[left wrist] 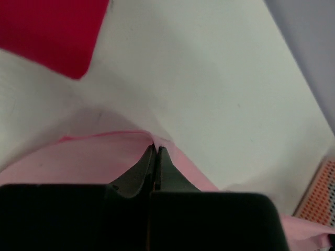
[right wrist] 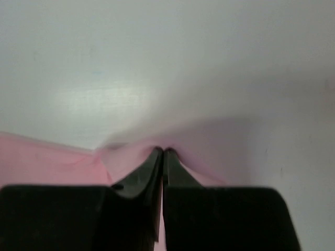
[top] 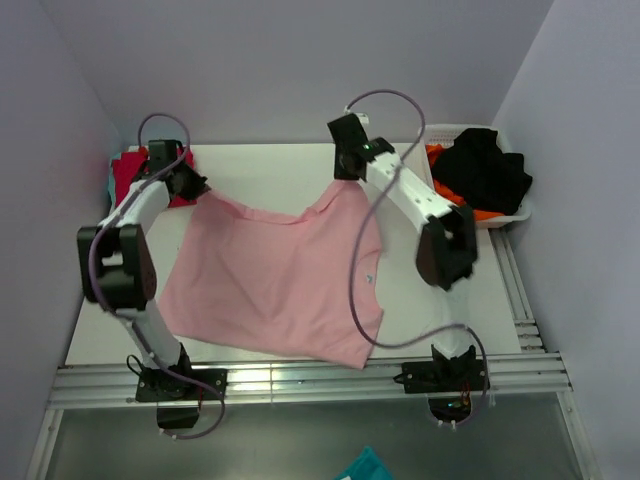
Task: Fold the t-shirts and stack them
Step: Flatten out the tshirt
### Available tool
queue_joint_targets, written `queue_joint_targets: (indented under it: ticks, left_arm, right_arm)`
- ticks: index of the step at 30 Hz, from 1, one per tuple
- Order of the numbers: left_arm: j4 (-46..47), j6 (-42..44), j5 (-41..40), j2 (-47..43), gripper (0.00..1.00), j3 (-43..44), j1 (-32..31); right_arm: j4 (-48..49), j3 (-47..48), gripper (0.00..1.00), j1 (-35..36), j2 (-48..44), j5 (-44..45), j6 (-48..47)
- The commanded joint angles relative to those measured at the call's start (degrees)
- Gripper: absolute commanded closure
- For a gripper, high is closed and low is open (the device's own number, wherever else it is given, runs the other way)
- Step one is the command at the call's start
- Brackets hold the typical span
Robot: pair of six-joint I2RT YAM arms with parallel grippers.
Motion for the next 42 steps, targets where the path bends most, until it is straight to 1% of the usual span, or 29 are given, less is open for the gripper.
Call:
queue_joint_targets:
  ticks: [1, 2, 3, 4, 5, 6, 7, 9, 11, 14, 15, 16, 17, 18, 19, 20, 21, 22, 24, 25, 27, 28, 30, 31, 32, 33, 35, 38, 42]
  left_arm:
    - [1.77, 1.19, -0.31, 11.08, 1.00, 17.22, 0.46]
    - [-0.94, 1.54, -0.49, 14.10, 0.98, 21.64, 0.55]
    - [-7.32, 1.20, -1.01, 17.17, 0.53, 26.39, 0.72]
    - [-10.78, 0.85, -1.36, 22.07, 0.30, 34.88, 0.99]
    - [-13.07, 0.32, -1.63, 23.69, 0.04, 38.18, 1.34]
    - [-14.31, 0.14, -1.54, 24.66, 0.01, 40.56, 1.43]
    - [-13.54, 0.14, -1.37, 23.98, 0.01, 41.63, 1.60]
    - [-11.70, -0.30, -1.37, 21.44, 0.01, 40.24, 1.69]
    - [-9.50, -0.30, -1.36, 17.13, 0.01, 37.17, 1.60]
    - [-11.23, 0.75, -1.80, 12.12, 0.01, 34.18, 1.60]
    - [-12.03, 0.93, -2.33, 9.23, 0.01, 31.65, 1.60]
    - [-12.30, 1.02, -2.51, 7.38, 0.00, 29.45, 1.60]
    - [-11.35, 1.11, -3.38, 5.18, 0.00, 26.64, 1.43]
    - [-10.38, 1.19, -4.00, 0.55, 0.00, 20.35, 1.17]
    - [-9.67, 1.19, -4.35, -1.67, 0.00, 17.33, 0.99]
    - [-8.54, 0.93, -4.27, -3.78, 0.01, 14.16, 0.47]
    - [-8.09, 0.67, -3.92, -7.02, 0.01, 8.56, 0.20]
    - [-7.74, 0.06, -3.13, -8.36, 0.03, 6.07, 0.02]
    - [-6.95, -0.04, -2.60, -11.52, 0.07, -0.33, -0.94]
    - [-6.60, 0.14, -2.51, -12.15, 0.08, -2.11, -1.38]
    - [-4.93, 0.31, -1.64, -12.94, 0.12, -6.41, -3.48]
    - [-4.23, 0.40, -1.02, -12.68, 0.14, -7.48, -3.93]
    - [-2.99, 0.75, 1.08, -9.89, 0.18, -8.37, -4.81]
    - [-3.08, 1.28, 1.53, -8.39, 0.21, -7.93, -5.07]
    - [-3.42, 1.72, 2.14, -6.81, 0.23, -7.06, -5.51]
    - [-3.43, 2.07, 2.50, -3.49, 0.26, -5.05, -5.78]
    - [-3.78, 3.30, 3.73, -0.04, 0.31, -2.58, -6.04]
    - [-5.70, 4.79, 4.52, 7.86, 0.31, 3.92, -6.04]
    - [-9.40, 6.29, 4.61, 20.42, 0.33, 16.20, -5.95]
  right_arm:
    - [-3.54, 28.03, 0.96, -3.77, 15.37, 2.19, 0.90]
    - [-7.34, 37.33, 0.37, -4.73, 25.60, 2.80, 1.59]
    - [-8.60, 42.38, 0.00, -5.26, 28.05, 2.02, 2.12]
    - [-5.04, 39.56, 0.00, -6.05, 27.82, 0.88, 3.08]
    - [-2.57, 36.22, 0.00, -7.02, 24.51, 0.52, 5.62]
    - [0.15, 32.54, 0.00, -8.59, 22.21, 0.08, 6.51]
    - [4.62, 25.71, 0.00, -9.13, 19.67, -0.01, 6.87]
    - [6.33, 22.05, 0.00, -9.66, 14.12, 1.04, 6.35]
    - [4.24, 21.16, 0.00, -9.58, 11.12, 2.36, 5.12]
    - [-3.84, 20.91, 0.00, -9.40, 6.56, 4.12, 5.90]
    - [-6.65, 19.24, 0.00, -9.31, 4.46, 4.73, 6.69]
    - [-6.50, 12.61, 0.00, -8.88, -1.31, 4.74, 7.57]
    - [-5.28, 7.85, 0.00, -8.44, -4.76, 3.60, 7.66]
    - [-1.01, 2.67, 0.00, -8.08, -8.62, 1.77, 7.84]
    - [0.95, -7.22, 0.00, -7.47, -15.53, -0.25, 8.71]
    - [2.71, -11.84, 0.02, -7.20, -18.65, -6.10, 9.59]
    - [4.73, -19.11, 0.05, -6.94, -21.29, -8.77, 10.64]
    - [5.44, -22.23, 0.15, -6.76, -25.14, -10.63, 12.57]
    - [8.42, -31.08, 0.27, -5.89, -28.42, -14.42, 14.07]
    - [9.48, -33.22, 0.38, -5.19, -30.17, -15.47, 14.43]
    - [11.07, -36.39, 0.52, -3.08, -30.19, -18.10, 14.43]
    - [11.16, -36.49, 0.65, -2.46, -28.28, -18.55, 14.00]
    - [11.60, -35.19, 0.74, -0.62, -25.46, -19.78, 13.38]
    - [11.52, -34.31, 0.86, -0.52, -21.79, -20.05, 13.29]
    - [11.52, -33.17, 0.94, -0.26, -19.75, -20.40, 13.29]
    - [10.99, -30.02, 0.97, -0.26, -17.56, -21.10, 12.85]
    - [9.41, -25.62, 1.00, -0.35, -10.44, -20.75, 12.24]
    - [6.34, -16.74, 1.00, -0.61, -1.47, -20.05, 11.36]
    - [1.16, -4.45, 1.00, -2.27, 10.64, -18.82, 11.62]
